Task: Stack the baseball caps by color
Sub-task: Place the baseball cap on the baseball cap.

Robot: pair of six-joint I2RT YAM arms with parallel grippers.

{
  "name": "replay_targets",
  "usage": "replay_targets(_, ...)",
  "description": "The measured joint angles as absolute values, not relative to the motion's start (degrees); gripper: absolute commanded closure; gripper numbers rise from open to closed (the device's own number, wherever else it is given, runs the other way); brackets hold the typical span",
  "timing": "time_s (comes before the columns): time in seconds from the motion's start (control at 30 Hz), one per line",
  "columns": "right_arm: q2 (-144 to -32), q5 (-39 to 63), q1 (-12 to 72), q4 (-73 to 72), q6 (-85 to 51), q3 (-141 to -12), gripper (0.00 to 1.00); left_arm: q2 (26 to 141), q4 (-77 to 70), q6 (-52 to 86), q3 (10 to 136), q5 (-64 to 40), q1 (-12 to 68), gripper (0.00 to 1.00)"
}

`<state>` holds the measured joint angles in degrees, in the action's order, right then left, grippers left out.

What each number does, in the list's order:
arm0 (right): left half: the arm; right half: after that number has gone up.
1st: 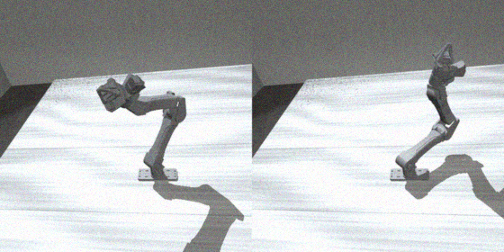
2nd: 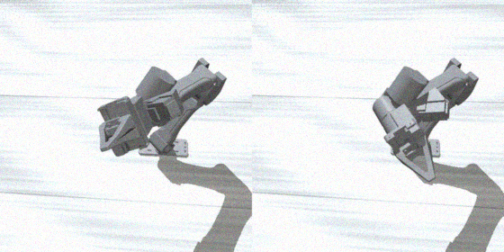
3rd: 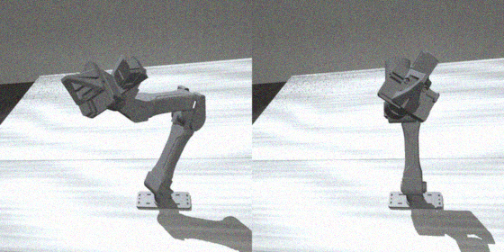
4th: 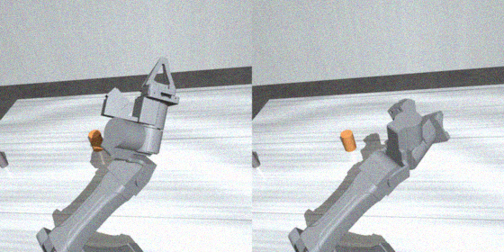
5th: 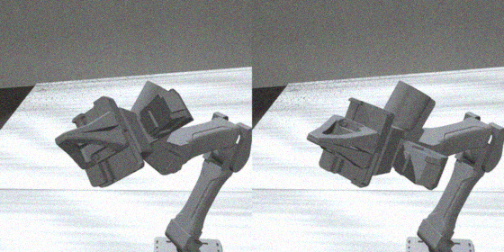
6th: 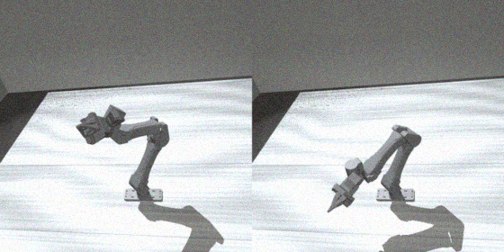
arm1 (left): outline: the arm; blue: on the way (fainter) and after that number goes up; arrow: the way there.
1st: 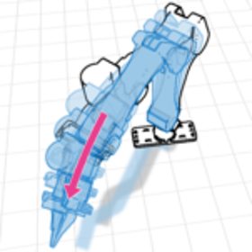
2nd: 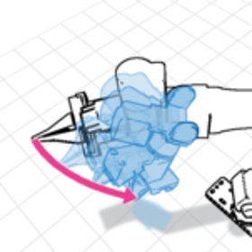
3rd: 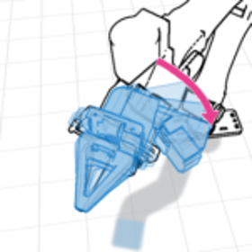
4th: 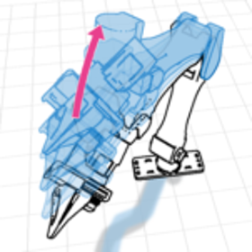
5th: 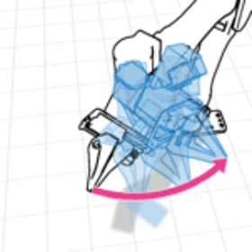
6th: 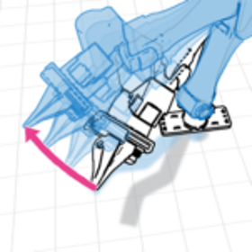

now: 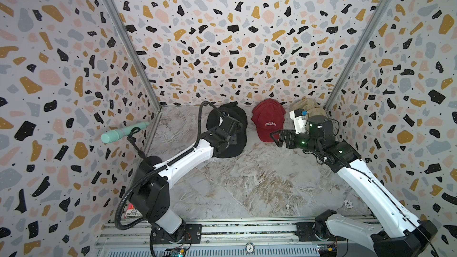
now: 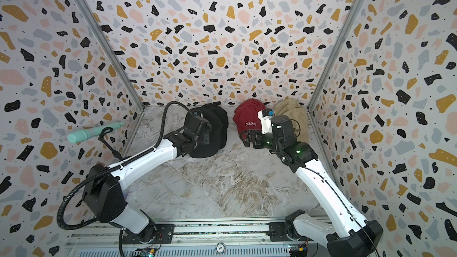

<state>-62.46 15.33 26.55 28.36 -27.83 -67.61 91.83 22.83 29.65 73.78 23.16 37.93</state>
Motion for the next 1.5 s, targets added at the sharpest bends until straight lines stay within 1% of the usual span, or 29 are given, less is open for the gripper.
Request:
replay_targets(0.57, -58.11, 15.20, 22.50, 33.54, -26.37, -67.72, 0.01, 103.04, 18.72, 29.39, 76.62, 23.92, 38.59, 1.00)
replay_targets(0.83, -58.11, 15.14, 21.58, 35.83, -25.52, -69.41, 0.01, 107.53, 17.72, 27.92, 79.53, 24.75, 38.57, 1.00)
replay_targets(1.33, -60.03, 14.68, 20.84, 36.34, -25.10, -71.55, 0.01, 114.65, 14.92, 25.50, 80.68, 24.93, 37.47, 1.00)
replay_targets(1.5, -60.10, 14.44, 20.84, 36.53, -25.30, -71.55, 0.01, 115.87, 14.46, 24.64, 80.68, 24.47, 36.69, 0.82)
